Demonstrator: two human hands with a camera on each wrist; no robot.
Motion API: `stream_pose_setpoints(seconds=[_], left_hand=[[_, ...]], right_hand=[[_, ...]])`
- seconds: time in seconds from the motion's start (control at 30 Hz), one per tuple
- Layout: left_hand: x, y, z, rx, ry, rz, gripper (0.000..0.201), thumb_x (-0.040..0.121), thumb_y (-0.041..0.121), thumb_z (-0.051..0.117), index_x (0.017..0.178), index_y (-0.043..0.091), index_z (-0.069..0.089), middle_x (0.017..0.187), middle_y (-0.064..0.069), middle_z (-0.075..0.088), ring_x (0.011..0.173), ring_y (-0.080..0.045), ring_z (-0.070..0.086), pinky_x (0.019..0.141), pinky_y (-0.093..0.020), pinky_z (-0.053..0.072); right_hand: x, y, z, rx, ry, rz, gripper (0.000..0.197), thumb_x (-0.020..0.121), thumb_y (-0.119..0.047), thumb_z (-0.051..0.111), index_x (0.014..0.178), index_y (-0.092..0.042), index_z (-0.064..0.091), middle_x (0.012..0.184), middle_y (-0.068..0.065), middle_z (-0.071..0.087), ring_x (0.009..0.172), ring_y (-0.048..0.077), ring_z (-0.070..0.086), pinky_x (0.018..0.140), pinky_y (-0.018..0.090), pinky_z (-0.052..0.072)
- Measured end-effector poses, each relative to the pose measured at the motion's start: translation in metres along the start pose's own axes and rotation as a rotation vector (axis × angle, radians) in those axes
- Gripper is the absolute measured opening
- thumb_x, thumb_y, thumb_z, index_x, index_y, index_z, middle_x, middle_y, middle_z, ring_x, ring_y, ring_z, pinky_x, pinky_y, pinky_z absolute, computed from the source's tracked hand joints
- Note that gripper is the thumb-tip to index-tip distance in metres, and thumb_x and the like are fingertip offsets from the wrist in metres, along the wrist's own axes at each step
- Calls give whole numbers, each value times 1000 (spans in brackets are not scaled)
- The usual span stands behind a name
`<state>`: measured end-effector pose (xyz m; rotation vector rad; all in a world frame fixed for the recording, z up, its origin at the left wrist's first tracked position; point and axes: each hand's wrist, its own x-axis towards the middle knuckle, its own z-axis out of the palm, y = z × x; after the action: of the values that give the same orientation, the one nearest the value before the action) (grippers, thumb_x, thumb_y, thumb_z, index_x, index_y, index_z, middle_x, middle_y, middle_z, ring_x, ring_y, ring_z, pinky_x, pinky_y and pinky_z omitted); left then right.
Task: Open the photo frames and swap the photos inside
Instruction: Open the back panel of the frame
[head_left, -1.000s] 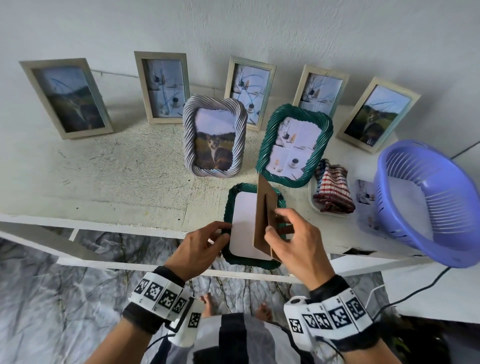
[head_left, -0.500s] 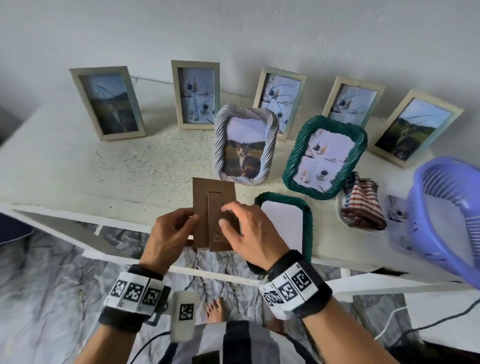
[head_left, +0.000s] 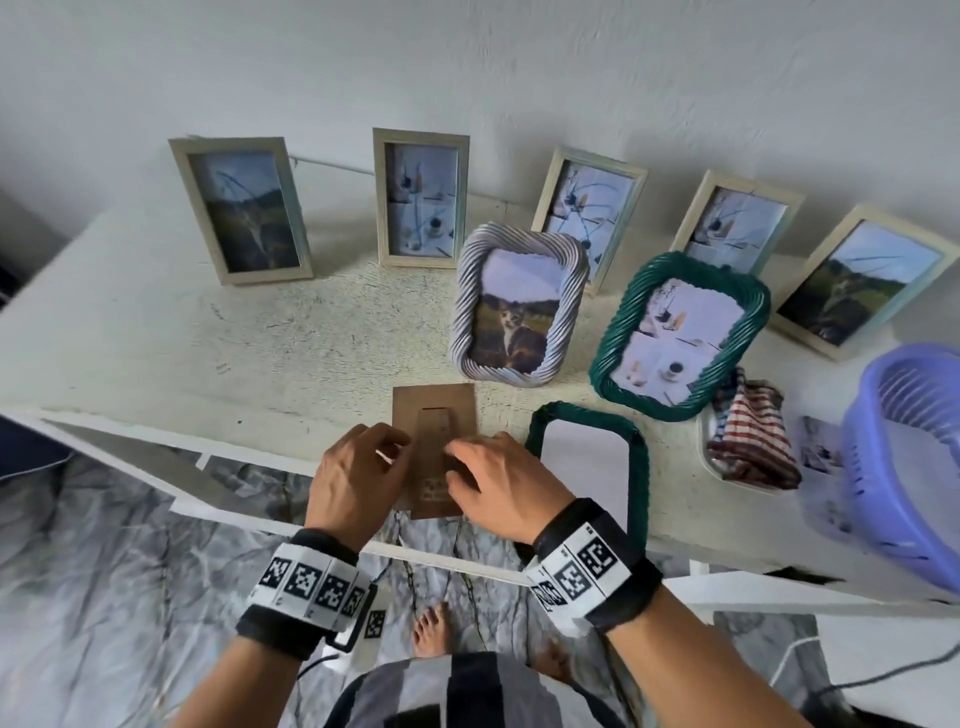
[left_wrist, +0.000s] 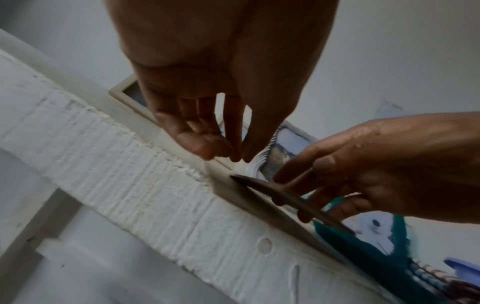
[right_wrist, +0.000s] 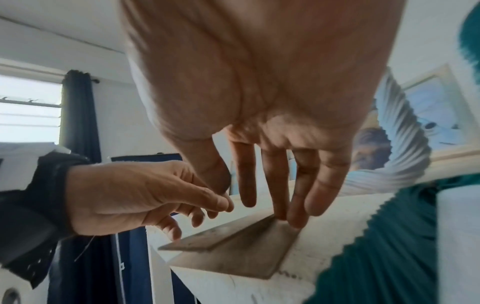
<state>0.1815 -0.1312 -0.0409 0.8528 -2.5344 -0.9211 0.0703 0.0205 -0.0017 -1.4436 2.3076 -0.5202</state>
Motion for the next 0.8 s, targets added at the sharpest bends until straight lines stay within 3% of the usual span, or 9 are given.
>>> stream_pose_setpoints(seconds=[0.1, 0.23, 0.3, 0.37, 0.47, 0.57, 0.63, 0.7, 0.8], left_hand=[[-6, 21, 5, -57, -33, 127, 2, 86, 24, 71, 87, 22, 71, 77, 10, 65, 63, -2, 60, 59, -19, 47], [-16, 48, 23, -184, -179, 236, 6, 88, 18, 69, 92, 19, 74, 82, 12, 68, 66, 4, 61, 61, -7, 46], [-20, 58, 36, -162, -243, 261, 10, 91, 20, 66, 96, 20, 74, 85, 11, 69, 68, 5, 62, 63, -11, 50], [-23, 67, 47, -113, -286, 270, 13, 92, 24, 63, 98, 20, 74, 85, 10, 68, 68, 0, 61, 62, -17, 52], [-25, 78, 55, -48, -307, 259, 16, 94, 25, 59, 96, 19, 74, 85, 6, 70, 65, -3, 60, 57, -10, 43], [-24, 82, 58, -37, -346, 234, 20, 94, 25, 55, 95, 19, 74, 87, 1, 73, 69, -12, 64, 63, -30, 53], [-24, 85, 59, -43, -386, 197, 22, 94, 24, 53, 95, 18, 74, 89, 0, 74, 73, -14, 66, 67, -33, 53], [-24, 89, 58, -53, -413, 158, 23, 94, 21, 53, 97, 16, 74, 93, 0, 74, 78, -14, 66, 70, -30, 53], [-23, 91, 56, -116, -439, 78, 23, 95, 17, 53, 101, 15, 74, 92, 2, 74, 75, -10, 64, 61, -8, 43]], right_hand=[[-19, 13, -3, 93, 179, 85, 33, 93, -27, 47, 116, -9, 63, 111, 8, 67, 98, 25, 61, 85, 34, 49], [-54, 42, -6, -38, 375, 309, 25, 90, -33, 52, 99, -13, 64, 94, 4, 63, 87, 25, 59, 72, 36, 52], [-68, 51, -4, -131, 413, 414, 22, 86, -33, 62, 92, -12, 65, 89, 4, 60, 82, 26, 59, 65, 36, 53], [-79, 55, -1, -197, 397, 494, 27, 83, -39, 67, 89, -13, 65, 89, 4, 58, 82, 26, 56, 61, 36, 53], [-87, 53, 3, -219, 353, 523, 35, 83, -49, 63, 92, -15, 65, 95, 4, 56, 87, 25, 54, 61, 37, 53], [-88, 49, 7, -227, 314, 542, 44, 83, -59, 57, 93, -17, 64, 95, 3, 55, 89, 23, 52, 59, 35, 53], [-87, 47, 9, -257, 300, 562, 51, 81, -67, 53, 92, -18, 63, 95, 2, 54, 88, 22, 52, 55, 32, 51], [-85, 45, 9, -295, 280, 571, 57, 78, -73, 51, 91, -19, 63, 93, 2, 54, 85, 22, 53, 53, 30, 46], [-84, 42, 10, -327, 270, 568, 67, 72, -81, 46, 89, -18, 62, 90, 2, 54, 83, 22, 53, 53, 30, 45]])
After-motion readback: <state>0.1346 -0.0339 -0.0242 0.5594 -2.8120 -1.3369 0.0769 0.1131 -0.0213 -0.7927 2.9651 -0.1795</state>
